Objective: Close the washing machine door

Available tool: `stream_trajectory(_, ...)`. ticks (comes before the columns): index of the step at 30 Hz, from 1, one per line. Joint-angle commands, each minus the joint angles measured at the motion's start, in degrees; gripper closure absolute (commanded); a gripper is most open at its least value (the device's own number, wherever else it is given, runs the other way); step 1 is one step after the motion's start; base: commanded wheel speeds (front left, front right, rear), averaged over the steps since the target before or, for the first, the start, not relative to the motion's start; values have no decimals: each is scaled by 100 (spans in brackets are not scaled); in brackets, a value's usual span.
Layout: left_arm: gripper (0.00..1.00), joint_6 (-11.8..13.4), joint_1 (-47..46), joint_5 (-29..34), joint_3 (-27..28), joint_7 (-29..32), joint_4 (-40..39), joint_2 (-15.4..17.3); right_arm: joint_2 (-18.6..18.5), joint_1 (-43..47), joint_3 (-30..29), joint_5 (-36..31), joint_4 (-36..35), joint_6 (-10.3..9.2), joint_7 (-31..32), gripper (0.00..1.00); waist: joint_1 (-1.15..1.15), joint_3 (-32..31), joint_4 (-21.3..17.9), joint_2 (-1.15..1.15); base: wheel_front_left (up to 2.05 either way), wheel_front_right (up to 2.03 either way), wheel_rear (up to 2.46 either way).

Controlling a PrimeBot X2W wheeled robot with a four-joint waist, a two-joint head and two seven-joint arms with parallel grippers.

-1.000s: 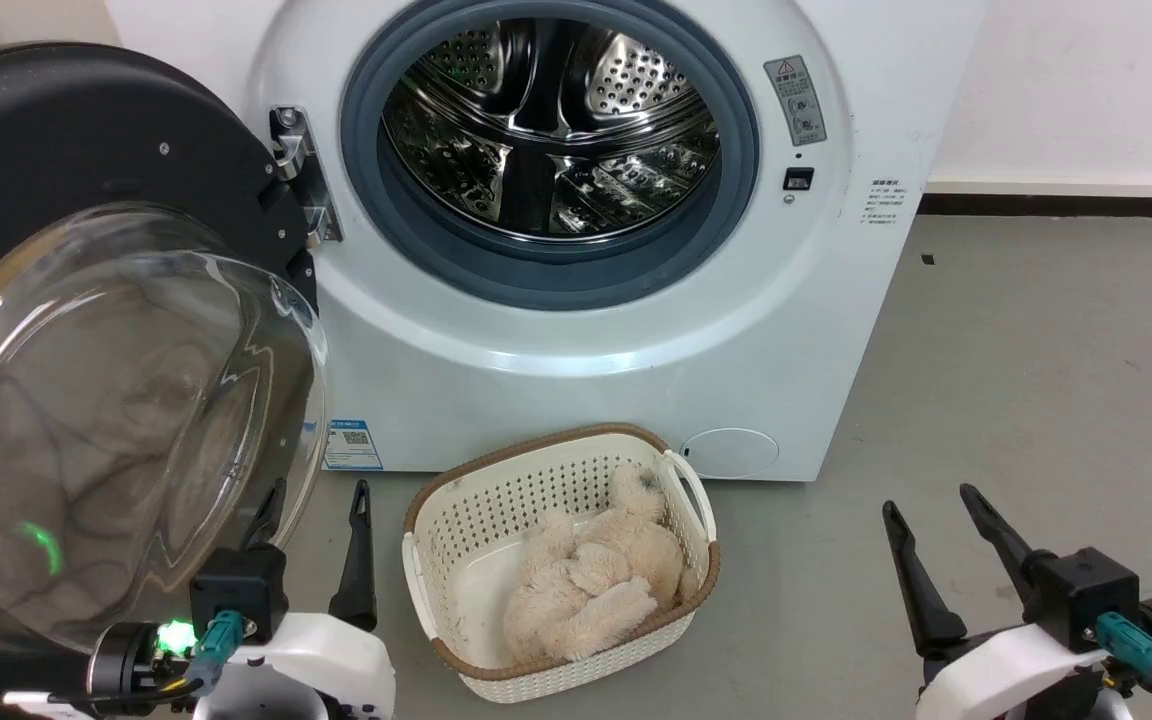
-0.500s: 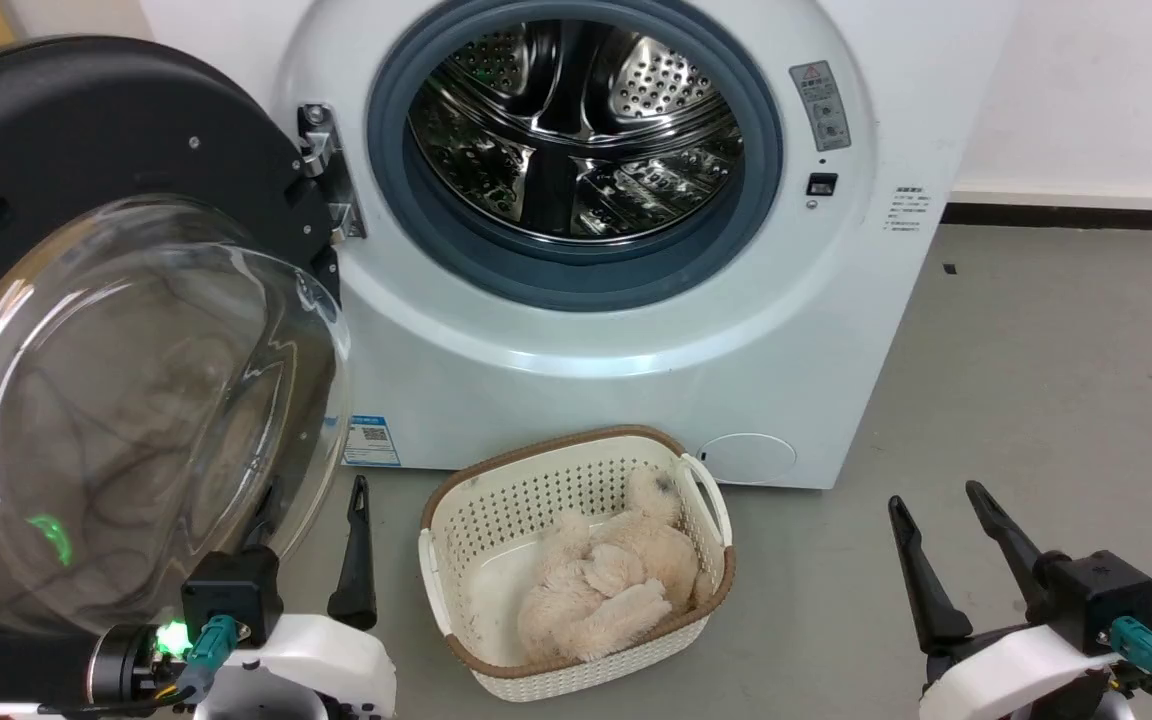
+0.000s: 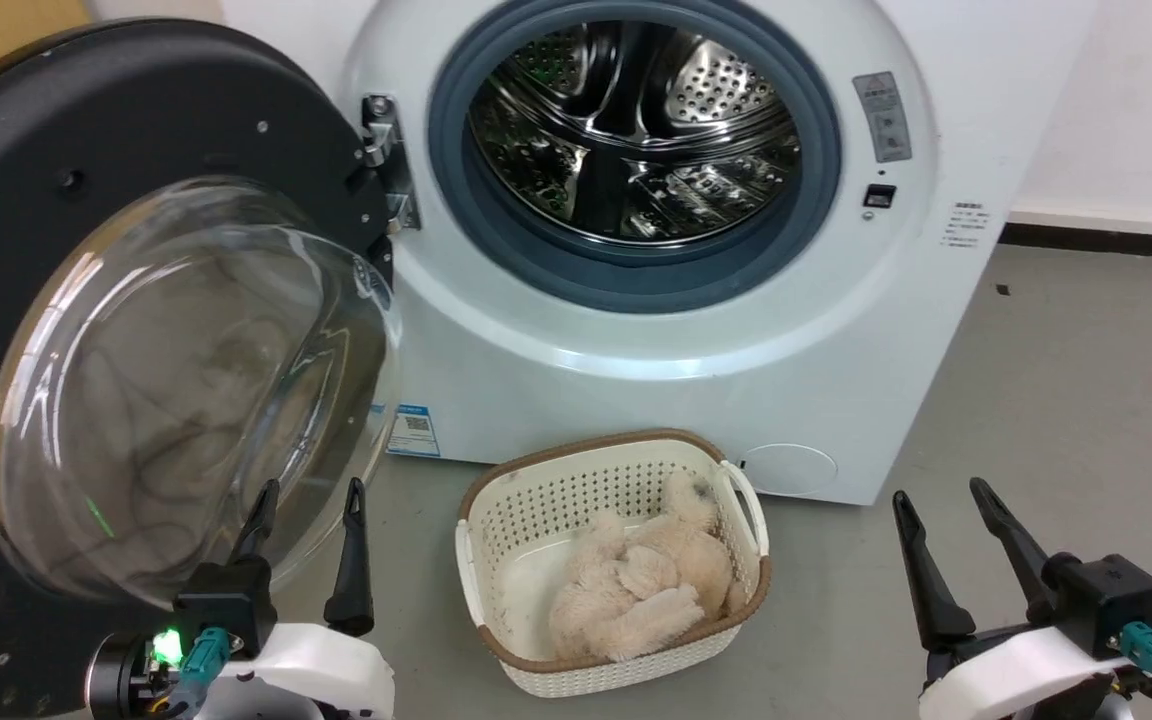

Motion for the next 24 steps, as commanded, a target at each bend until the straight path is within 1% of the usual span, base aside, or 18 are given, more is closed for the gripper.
stream_trajectory(1,0,32,71,-43,5,-63,-29,0,8,31,-4,74,8,1,-69,0,0,-6,72,0,0,0,0)
stream_trajectory(24,0,128,160,-222,32,-326,-72,0,12,60,93,302,72,2,-332,0,0,-81,854,0,0,0,0)
